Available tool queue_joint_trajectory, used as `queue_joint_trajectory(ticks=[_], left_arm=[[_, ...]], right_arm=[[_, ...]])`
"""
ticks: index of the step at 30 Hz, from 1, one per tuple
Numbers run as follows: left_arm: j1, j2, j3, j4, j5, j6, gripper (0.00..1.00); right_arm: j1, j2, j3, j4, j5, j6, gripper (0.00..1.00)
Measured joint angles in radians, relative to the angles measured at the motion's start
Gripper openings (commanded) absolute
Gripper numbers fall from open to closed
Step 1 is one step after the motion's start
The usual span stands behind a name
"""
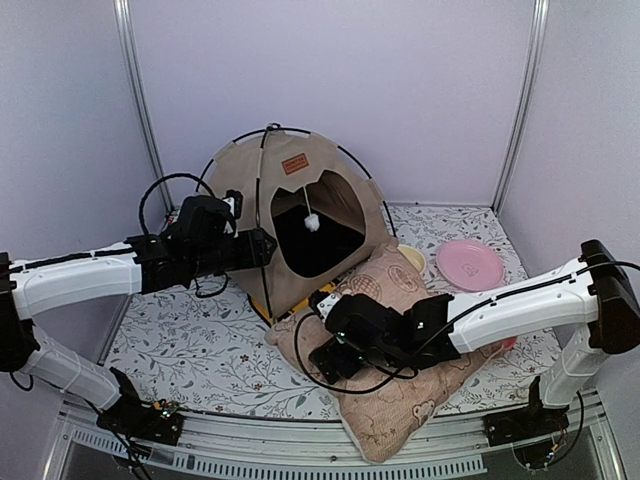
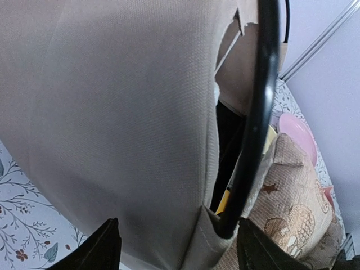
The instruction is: Set up the pet tent
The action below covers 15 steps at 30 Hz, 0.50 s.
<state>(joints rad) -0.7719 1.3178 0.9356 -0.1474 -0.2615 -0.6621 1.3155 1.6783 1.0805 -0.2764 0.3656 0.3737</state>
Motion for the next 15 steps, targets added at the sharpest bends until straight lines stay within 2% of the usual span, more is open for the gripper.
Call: queue_joint_trajectory(ticks=[3, 6, 9, 15], left_arm=[[0.013, 0.019, 0.0, 0.016, 0.009, 0.009, 0.58], [0.015, 0.035, 0.0, 0.027, 0.01, 0.024, 0.45], [0.017, 0.049, 0.0, 0.032, 0.01, 0.034, 0.34], [0.02, 0.052, 0.0, 0.032, 0.009, 0.073, 0.13]], right_arm=[[0.0, 0.021, 0.009, 0.001, 0.0, 0.001, 1.0], [0.0, 0.042, 0.014, 0.005, 0.0, 0.005, 0.9], [0.0, 0.055, 0.016, 0.009, -0.001, 0.009, 0.66], [-0.014, 0.069, 0.04, 0.004, -0.013, 0.013, 0.06]])
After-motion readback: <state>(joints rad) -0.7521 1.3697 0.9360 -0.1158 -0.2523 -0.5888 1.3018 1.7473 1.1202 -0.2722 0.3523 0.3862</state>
